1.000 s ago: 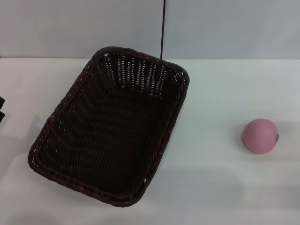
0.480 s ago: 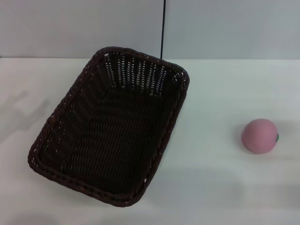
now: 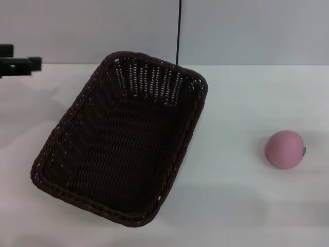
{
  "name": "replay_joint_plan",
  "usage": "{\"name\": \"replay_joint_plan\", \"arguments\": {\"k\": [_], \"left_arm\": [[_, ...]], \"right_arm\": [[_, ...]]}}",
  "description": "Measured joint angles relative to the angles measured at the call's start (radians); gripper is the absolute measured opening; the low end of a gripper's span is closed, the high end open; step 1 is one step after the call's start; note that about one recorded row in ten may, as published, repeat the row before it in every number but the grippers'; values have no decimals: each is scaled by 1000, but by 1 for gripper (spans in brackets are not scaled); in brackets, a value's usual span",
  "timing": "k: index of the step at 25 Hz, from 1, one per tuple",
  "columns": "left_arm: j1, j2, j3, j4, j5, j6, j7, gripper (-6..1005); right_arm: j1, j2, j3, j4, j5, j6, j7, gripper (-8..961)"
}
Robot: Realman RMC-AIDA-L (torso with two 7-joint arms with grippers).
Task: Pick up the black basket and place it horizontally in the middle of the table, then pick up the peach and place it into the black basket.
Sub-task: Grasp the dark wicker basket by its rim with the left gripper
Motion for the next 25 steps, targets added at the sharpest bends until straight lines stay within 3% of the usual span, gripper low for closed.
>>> {"name": "replay_joint_plan", "arguments": {"k": [1, 4, 8, 11, 12, 16, 25], "left_arm": [[0, 0, 0, 0, 0, 0, 0, 744], [-79, -6, 104, 16, 178, 55, -99, 738], [-93, -11, 209, 11, 275, 34, -145, 730], [-93, -11, 236, 8, 293, 26, -157, 724], [-94, -11, 294, -3, 313, 14, -192, 722], [-100, -11, 359, -74, 316, -19, -226, 714], [-104, -12, 424, -163, 310, -93, -228, 695]], "right_arm": [[0, 0, 0, 0, 0, 0, 0, 708], [1, 0, 0, 0, 0, 1, 4, 708], [4, 0, 0, 0, 0, 10, 7, 709], [7, 0, 0, -2, 0, 19, 8, 709], [10, 0, 0, -3, 0, 22, 8, 709], [20, -1, 0, -5, 0, 28, 8, 708], [26, -3, -6, -6, -4, 31, 8, 709]]}}
